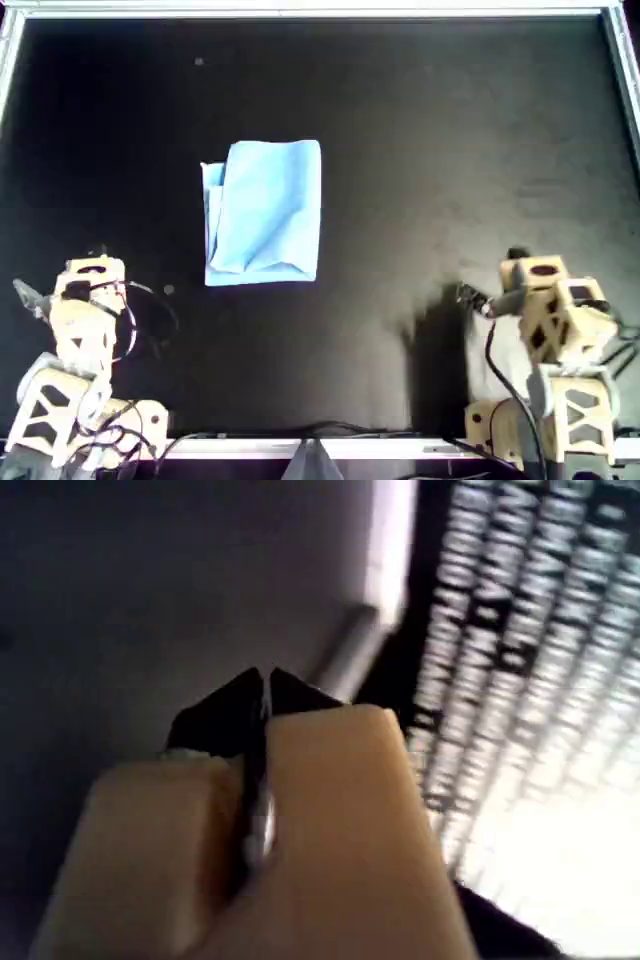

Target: Fold a cloth

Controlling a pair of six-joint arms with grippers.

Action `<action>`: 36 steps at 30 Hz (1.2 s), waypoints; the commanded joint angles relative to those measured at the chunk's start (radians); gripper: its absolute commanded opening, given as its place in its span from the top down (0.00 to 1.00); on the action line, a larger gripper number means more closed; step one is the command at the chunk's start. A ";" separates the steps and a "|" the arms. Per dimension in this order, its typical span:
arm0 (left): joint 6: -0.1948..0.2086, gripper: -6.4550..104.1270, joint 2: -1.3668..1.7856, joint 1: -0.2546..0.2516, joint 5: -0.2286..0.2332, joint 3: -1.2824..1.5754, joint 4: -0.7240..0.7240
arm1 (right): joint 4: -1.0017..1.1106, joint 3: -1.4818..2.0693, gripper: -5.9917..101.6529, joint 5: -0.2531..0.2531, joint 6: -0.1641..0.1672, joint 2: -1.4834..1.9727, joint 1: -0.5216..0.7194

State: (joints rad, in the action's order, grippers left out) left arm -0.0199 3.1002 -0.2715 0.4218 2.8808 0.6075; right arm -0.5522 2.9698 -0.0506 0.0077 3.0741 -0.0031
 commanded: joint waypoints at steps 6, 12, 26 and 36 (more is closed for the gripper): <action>0.008 0.37 0.015 0.101 -0.008 0.146 0.008 | 0.025 0.067 0.92 0.003 0.006 0.043 0.011; 0.020 0.38 0.015 0.117 -0.091 0.146 0.058 | 0.025 0.067 0.93 0.002 -0.008 0.043 0.012; 0.224 0.38 0.017 0.190 -0.416 0.146 0.270 | -0.137 0.067 0.93 0.021 -0.014 0.026 0.078; 0.224 0.38 0.017 0.190 -0.414 0.146 0.270 | -0.302 0.067 0.93 0.003 0.006 0.040 0.083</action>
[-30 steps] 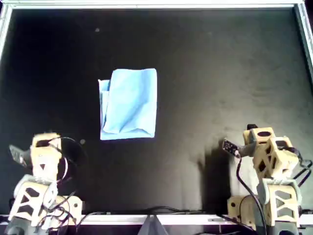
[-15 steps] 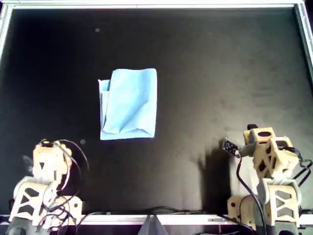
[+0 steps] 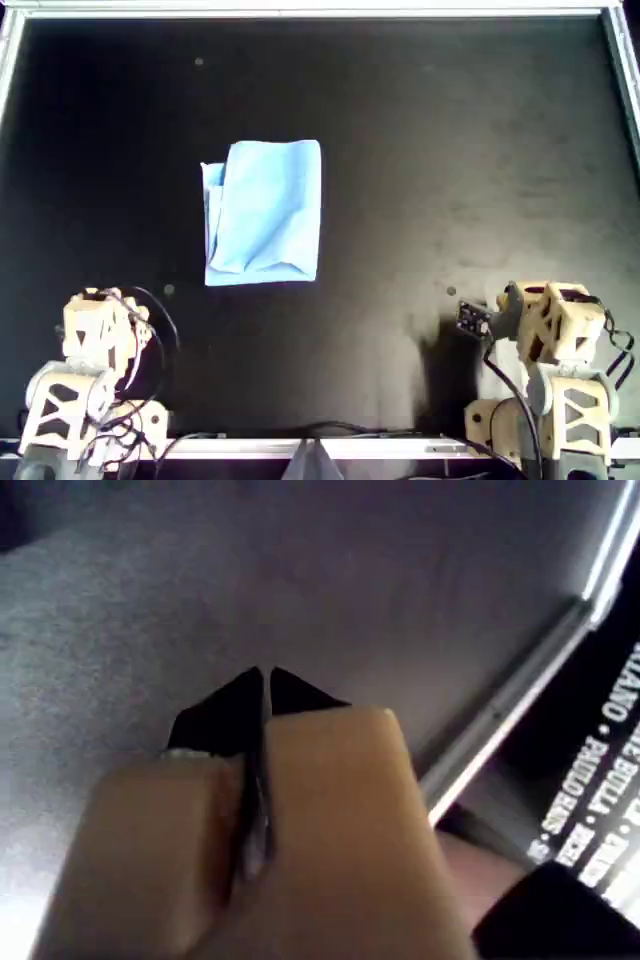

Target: Fold a cloth

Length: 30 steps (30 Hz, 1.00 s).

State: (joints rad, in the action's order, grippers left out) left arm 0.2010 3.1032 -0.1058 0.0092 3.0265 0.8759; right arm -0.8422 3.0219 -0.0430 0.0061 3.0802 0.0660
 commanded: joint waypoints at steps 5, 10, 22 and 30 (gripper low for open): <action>0.002 0.38 0.014 0.025 0.021 0.000 0.002 | -0.012 0.015 0.93 -0.005 0.008 0.034 0.018; 0.002 0.38 0.017 0.025 0.127 0.000 0.002 | -0.011 0.015 0.93 0.014 -0.008 0.034 0.011; 0.002 0.38 0.018 0.015 0.155 0.000 0.002 | -0.011 0.014 0.93 0.015 -0.008 0.034 0.005; 0.002 0.38 0.020 0.012 0.156 0.000 0.002 | -0.011 0.014 0.93 0.124 0.006 0.032 0.002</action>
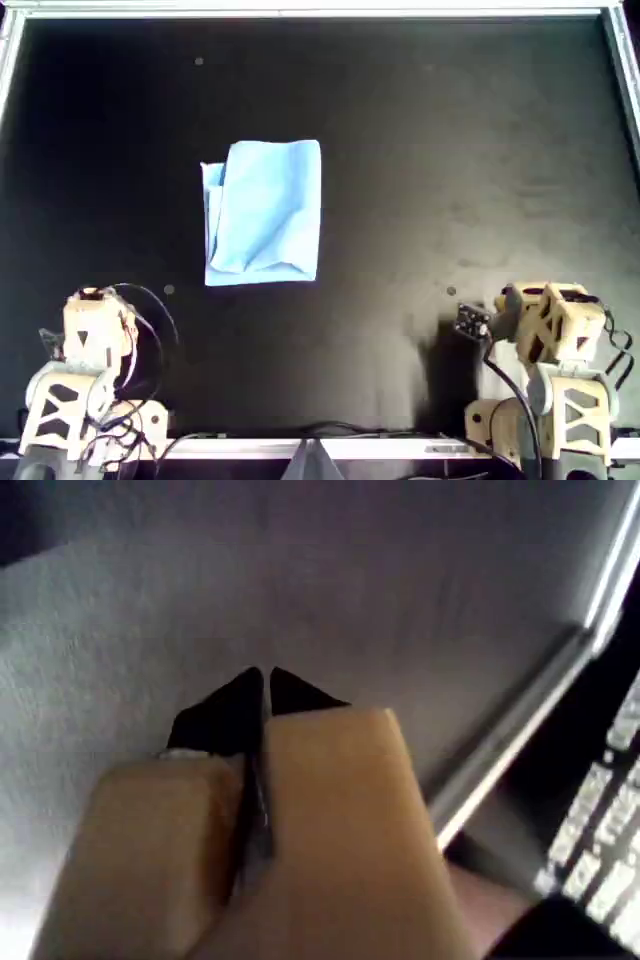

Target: Fold a cloth

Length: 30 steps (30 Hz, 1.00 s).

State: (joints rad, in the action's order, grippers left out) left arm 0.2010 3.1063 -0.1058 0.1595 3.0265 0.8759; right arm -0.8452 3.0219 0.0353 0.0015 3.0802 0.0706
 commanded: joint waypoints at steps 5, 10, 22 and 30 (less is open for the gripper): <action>0.000 0.38 0.017 0.009 0.041 0.000 0.002 | -0.011 0.014 0.93 0.052 0.014 0.032 -0.003; 0.002 0.38 0.017 0.008 0.112 0.000 -0.002 | -0.003 0.014 0.93 -0.020 0.014 0.032 -0.002; 0.003 0.38 0.011 0.005 0.100 0.000 -0.002 | -0.003 0.014 0.92 -0.040 0.011 0.029 0.015; 0.017 0.38 0.005 0.008 0.100 0.000 -0.002 | -0.003 0.014 0.92 -0.040 0.011 0.029 0.012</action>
